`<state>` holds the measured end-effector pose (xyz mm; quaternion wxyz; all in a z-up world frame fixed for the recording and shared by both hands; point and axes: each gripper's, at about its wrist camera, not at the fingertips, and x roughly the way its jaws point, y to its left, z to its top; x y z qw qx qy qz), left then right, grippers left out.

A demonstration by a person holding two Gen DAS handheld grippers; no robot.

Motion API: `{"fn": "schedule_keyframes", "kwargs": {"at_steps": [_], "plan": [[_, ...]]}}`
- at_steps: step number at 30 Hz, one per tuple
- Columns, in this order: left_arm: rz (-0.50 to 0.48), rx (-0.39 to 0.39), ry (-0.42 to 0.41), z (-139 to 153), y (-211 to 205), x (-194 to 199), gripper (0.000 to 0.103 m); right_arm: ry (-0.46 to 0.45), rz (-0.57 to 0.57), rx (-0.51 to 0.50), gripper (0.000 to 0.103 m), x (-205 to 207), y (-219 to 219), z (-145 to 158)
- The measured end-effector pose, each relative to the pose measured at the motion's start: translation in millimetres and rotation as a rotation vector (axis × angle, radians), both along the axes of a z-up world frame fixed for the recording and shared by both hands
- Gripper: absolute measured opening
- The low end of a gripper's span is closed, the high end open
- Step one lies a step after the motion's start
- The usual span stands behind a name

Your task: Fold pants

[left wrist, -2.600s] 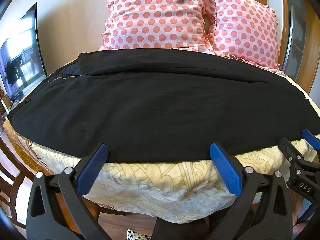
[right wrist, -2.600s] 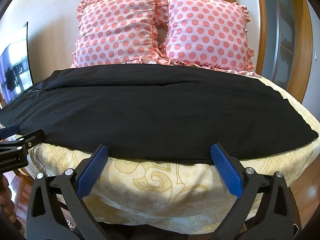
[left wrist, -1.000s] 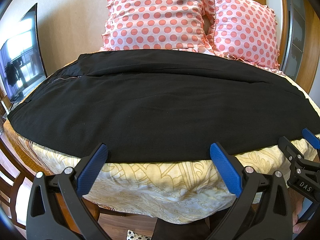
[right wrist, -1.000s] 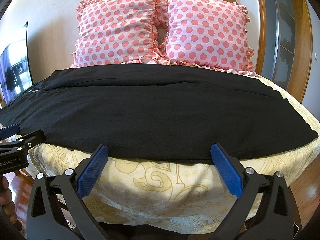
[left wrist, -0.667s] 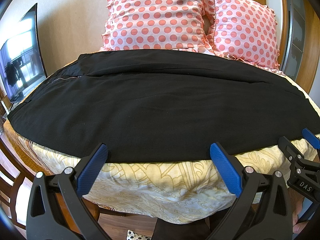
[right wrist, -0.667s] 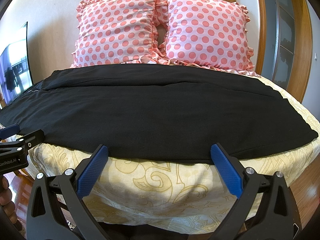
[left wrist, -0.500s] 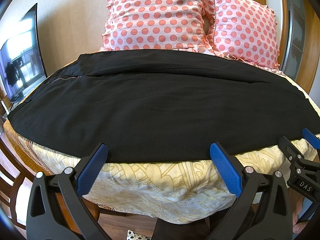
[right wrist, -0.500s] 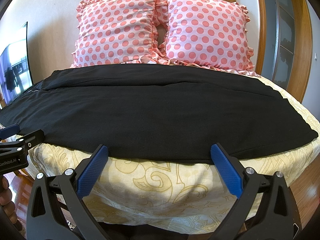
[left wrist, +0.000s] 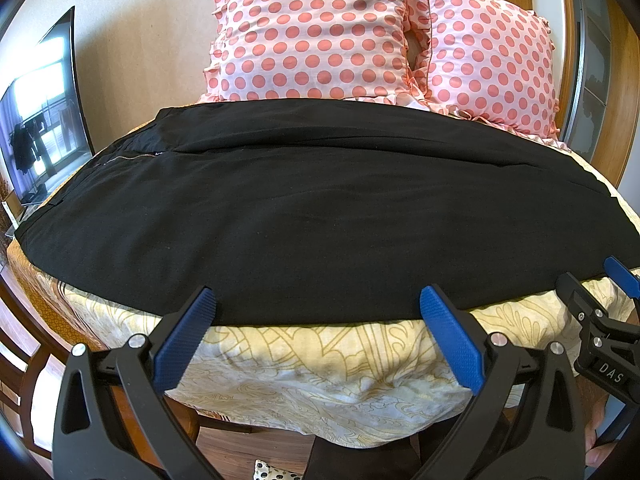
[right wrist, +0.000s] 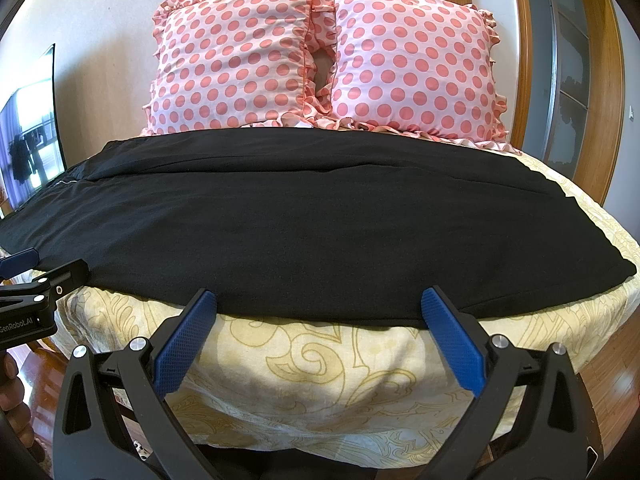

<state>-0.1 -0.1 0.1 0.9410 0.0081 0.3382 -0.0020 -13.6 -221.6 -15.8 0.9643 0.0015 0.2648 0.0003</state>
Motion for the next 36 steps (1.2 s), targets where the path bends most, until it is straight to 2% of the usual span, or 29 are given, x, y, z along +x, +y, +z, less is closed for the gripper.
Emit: {"fn": "schedule_keyframes", "kwargs": {"at_steps": [13, 16, 18, 20, 23, 25, 27, 30, 34, 35, 36], "plan": [[0.0, 0.0, -0.001, 0.0, 0.0, 0.0, 0.101, 0.002, 0.008, -0.001, 0.102, 0.6, -0.1, 3.4], [-0.002, 0.003, -0.001, 0.1, -0.2, 0.0, 0.101, 0.01, 0.059, 0.012, 0.102, -0.5, -5.7, 9.3], [-0.01, 0.003, 0.002, 0.3, 0.6, 0.1, 0.101, -0.026, 0.103, 0.076, 0.102, -5.3, -17.3, 15.2], [-0.02, -0.003, 0.008, 1.0, 2.6, 0.4, 0.101, -0.104, 0.111, 0.17, 0.102, -14.6, -41.6, 31.7], [-0.025, -0.015, 0.015, 1.2, 5.5, -1.1, 0.101, -0.181, 0.034, 0.162, 0.102, -11.4, -72.7, 64.5], [-0.05, -0.046, 0.001, 7.8, 8.4, -2.8, 0.101, -0.176, -0.056, 0.095, 0.102, 9.5, -93.7, 89.7], [-0.07, -0.057, -0.034, 17.3, 10.2, -6.0, 0.101, -0.131, -0.116, 0.077, 0.102, 37.8, -114.6, 107.2], [-0.081, -0.052, -0.107, 34.6, 9.4, -8.6, 0.101, -0.059, -0.171, 0.115, 0.102, 90.2, -149.6, 124.8], [-0.09, -0.098, -0.18, 49.2, 14.9, -5.1, 0.101, 0.065, -0.263, 0.199, 0.101, 168.3, -192.9, 123.5], [-0.094, -0.117, -0.195, 51.3, 16.6, -4.0, 0.101, 0.093, -0.296, 0.213, 0.098, 186.7, -203.3, 120.7], [-0.099, -0.14, -0.208, 52.1, 19.5, -0.7, 0.101, 0.12, -0.33, 0.222, 0.086, 202.3, -212.5, 115.7]]}}
